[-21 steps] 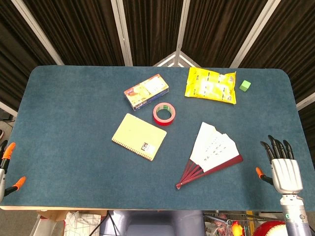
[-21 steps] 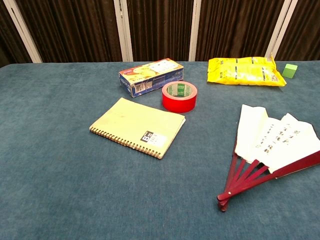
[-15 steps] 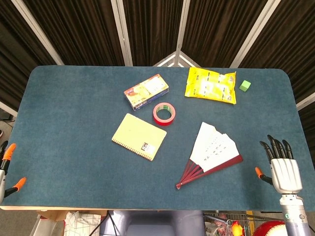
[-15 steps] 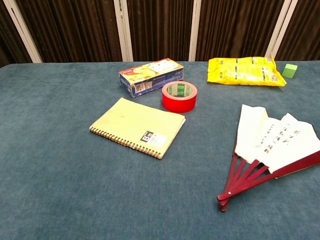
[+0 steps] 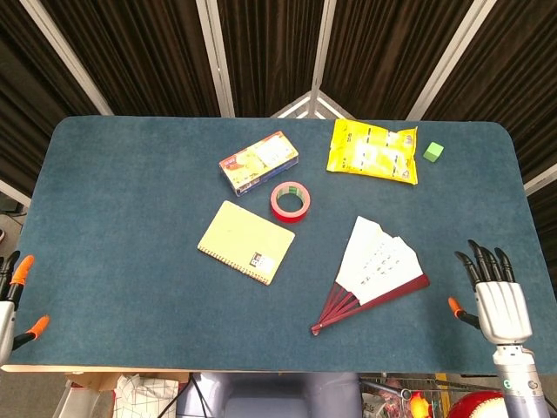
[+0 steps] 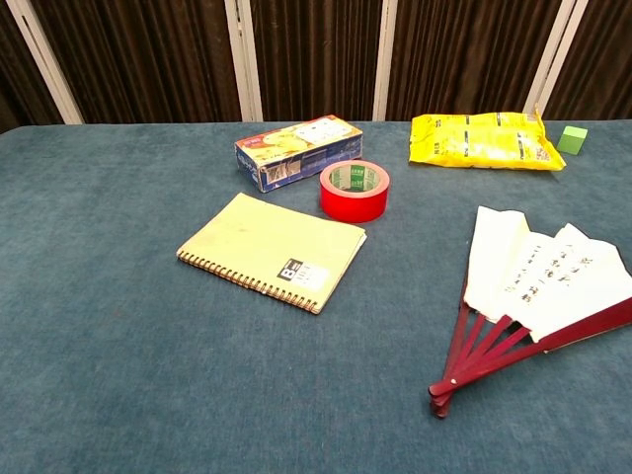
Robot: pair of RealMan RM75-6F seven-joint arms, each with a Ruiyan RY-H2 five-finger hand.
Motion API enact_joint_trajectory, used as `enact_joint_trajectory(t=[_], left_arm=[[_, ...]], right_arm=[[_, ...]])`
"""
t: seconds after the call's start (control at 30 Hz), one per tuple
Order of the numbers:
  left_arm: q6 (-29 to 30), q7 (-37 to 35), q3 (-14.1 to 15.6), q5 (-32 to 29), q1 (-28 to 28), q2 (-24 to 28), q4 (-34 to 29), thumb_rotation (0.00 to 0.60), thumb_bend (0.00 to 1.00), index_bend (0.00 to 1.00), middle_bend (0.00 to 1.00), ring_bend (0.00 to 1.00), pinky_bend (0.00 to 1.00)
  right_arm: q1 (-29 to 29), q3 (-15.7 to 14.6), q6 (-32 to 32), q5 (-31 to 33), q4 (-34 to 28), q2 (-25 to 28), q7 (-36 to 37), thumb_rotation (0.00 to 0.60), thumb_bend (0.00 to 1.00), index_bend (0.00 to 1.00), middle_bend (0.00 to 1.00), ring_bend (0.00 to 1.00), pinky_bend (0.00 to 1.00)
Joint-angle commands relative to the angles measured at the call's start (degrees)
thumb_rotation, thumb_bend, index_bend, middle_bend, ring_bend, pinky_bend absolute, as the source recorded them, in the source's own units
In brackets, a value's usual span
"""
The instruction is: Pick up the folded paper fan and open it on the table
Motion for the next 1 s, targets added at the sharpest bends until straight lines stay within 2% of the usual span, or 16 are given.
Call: enact_joint_trajectory(t=[0.03,0.37,0.67,1.0], left_arm=[[1.2,-0.8,0.3,0.8,0.6,0.4,0.0,0.6,0.1,0.02,0.0,0.0,0.0],[1.1,-1.6,0.4,0.5,0.8,0.8,0.1,0.6,0.1,0.02,0.0,0.0,0.0],[0.7,-0.8,0.4,0.4,0.7,0.6,0.0,0.6,0.1,0.02,0.0,0.0,0.0],[0.5,-0.4,0.2,0.1,0.6,0.4,-0.1,0.6,0.1,0.02,0.0,0.0,0.0]], right_arm=[[0.3,-0.3,-0.2,-0.8,0.3,-0.1,0.7,0.6,0.25,0.22,0.08,0.11,0.07],[2.3,-2.1,-2.8,-4.0,2.3,-2.1,3.5,0.6,0.25,0.32,0.08,0.12,0.07],[4.2,-3.9,-6.0,-6.0,8.2,-8.0,3.5,0.6,0.26,0.38,0.08,0.13,0.07],[5.1,-5.5,-7.0,-7.7,16.6,-16.5,3.7,0.6,0.26,0.39,0.08,0.13,0.07]])
